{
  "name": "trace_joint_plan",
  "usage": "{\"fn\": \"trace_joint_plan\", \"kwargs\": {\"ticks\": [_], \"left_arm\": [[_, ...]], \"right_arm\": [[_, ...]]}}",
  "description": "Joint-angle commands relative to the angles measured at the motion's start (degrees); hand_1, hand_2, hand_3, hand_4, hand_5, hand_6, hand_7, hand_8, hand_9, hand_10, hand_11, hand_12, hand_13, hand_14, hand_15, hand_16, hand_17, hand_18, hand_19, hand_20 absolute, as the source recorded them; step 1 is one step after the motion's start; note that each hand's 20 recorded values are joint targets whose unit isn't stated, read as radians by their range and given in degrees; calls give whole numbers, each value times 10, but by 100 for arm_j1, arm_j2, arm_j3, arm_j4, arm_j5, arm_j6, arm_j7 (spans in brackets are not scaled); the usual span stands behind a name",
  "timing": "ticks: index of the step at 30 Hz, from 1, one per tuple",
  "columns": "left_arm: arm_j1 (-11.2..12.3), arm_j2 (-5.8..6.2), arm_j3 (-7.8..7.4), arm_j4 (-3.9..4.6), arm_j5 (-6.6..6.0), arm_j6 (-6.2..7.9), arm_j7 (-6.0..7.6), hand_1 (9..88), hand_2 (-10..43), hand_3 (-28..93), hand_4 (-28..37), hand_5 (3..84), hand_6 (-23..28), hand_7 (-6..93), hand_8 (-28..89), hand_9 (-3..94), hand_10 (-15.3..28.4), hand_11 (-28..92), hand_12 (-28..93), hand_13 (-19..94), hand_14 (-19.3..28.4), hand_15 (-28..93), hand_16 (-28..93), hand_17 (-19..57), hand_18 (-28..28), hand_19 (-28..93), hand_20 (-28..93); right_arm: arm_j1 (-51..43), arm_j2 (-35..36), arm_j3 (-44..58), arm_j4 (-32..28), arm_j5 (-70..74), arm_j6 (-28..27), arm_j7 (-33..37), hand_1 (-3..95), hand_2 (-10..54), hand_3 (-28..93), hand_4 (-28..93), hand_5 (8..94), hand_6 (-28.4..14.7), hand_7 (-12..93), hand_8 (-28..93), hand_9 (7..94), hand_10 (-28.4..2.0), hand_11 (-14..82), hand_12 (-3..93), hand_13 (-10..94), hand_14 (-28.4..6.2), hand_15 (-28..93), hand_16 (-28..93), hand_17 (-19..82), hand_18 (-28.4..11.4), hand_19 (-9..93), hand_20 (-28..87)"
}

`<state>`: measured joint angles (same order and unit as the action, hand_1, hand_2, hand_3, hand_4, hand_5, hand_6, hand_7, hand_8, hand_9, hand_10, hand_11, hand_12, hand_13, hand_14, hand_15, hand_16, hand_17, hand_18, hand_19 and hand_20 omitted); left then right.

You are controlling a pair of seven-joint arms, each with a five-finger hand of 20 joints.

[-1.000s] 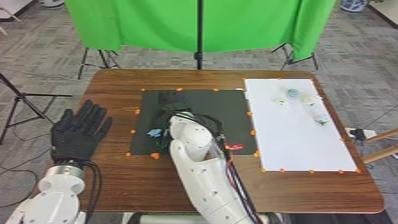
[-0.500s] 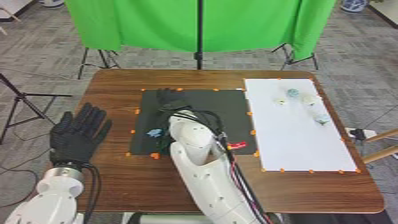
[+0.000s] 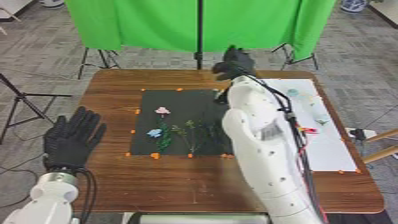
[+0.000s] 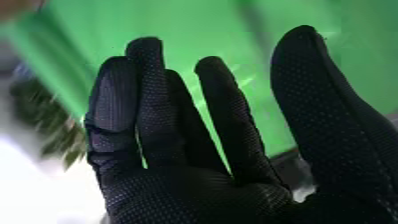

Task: Arrange flowers

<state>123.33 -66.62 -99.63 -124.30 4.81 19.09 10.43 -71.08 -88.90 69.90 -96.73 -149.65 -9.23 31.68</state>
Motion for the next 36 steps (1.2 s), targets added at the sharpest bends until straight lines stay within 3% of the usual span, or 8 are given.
{"fn": "trace_joint_plan", "kwargs": {"ticks": [1, 4, 7, 11, 19, 23, 27, 36], "left_arm": [[172, -106, -4, -14, 19, 27, 2, 321, 151, 742, -282, 484, 89, 185, -100, 412, 142, 230, 126, 302, 143, 409, -63, -34, 131, 322, 162], [152, -154, -1, -2, 22, 39, 20, 322, 151, 741, -283, 484, 88, 185, -100, 412, 143, 231, 127, 302, 143, 409, -62, -34, 131, 322, 162], [188, -146, 37, 68, -190, -276, 257, 319, 142, 748, -279, 483, 88, 185, -100, 412, 143, 231, 127, 301, 143, 409, -62, -34, 131, 322, 162], [204, -144, 14, 106, -202, -391, 314, 293, 107, 764, -272, 470, 86, 179, -98, 404, 140, 223, 130, 300, 142, 399, -58, -32, 131, 309, 161], [201, -173, 13, 61, -181, -226, 194, 281, 107, 763, -282, 469, 85, 176, -95, 402, 141, 211, 136, 300, 142, 383, -47, -32, 132, 297, 167], [210, -186, 4, 54, -162, -181, 154, 283, 114, 760, -282, 471, 86, 175, -95, 403, 141, 212, 137, 300, 143, 383, -46, -31, 131, 296, 168], [227, -184, -22, 77, -462, -392, 209, 283, 111, 763, -281, 470, 86, 175, -95, 402, 141, 211, 137, 299, 143, 384, -45, -31, 131, 296, 170], [221, -221, -2, 57, -388, -305, 141, 281, 104, 763, -282, 468, 85, 171, -93, 401, 141, 208, 139, 299, 142, 381, -43, -31, 132, 291, 171]], "right_arm": [[-762, 1750, 1116, -364, 24, -575, 391, 443, -95, 774, -282, 556, -98, 129, -104, 468, -248, 122, 134, 341, -246, 451, 110, 211, -269, 704, 258], [-1006, 1916, 1488, -449, 159, -1150, 401, 443, -95, 773, -282, 541, -99, 127, -106, 444, -252, 116, 133, 307, -248, 413, 97, 185, -267, 675, 236], [-1131, 1952, 1935, -422, 488, -1601, 318, 444, -95, 757, -275, 513, -100, 120, -100, 390, -259, 99, 135, 248, -256, 380, 102, 149, -259, 644, 219], [-1173, 2031, 2149, -237, 468, -1773, 434, 437, -95, 759, -263, 456, -103, 119, -97, 292, -262, 79, 134, 167, -250, 328, 102, 103, -241, 600, 204], [-1240, 2076, 2213, -107, 598, -1882, 823, 446, -95, 755, -266, 464, -56, 127, -111, 292, -185, 89, 95, 195, -234, 303, 97, 117, -266, 578, 196], [-1227, 2040, 2263, -53, 874, -2230, 979, 447, -95, 751, -262, 476, -54, 127, -112, 322, -190, 102, 84, 269, -231, 321, 99, 163, -278, 595, 197], [-1234, 2012, 2308, 30, 1156, -2374, 1083, 441, -95, 735, -248, 534, -28, 137, -120, 390, -197, 103, 87, 353, -219, 335, 100, 212, -277, 618, 193], [-1350, 1968, 2262, 111, 699, -2436, 807, 560, -72, 709, -279, 635, -18, 155, -64, 616, -179, 199, 182, 557, -138, 455, 248, 280, -232, 762, 262]]}}
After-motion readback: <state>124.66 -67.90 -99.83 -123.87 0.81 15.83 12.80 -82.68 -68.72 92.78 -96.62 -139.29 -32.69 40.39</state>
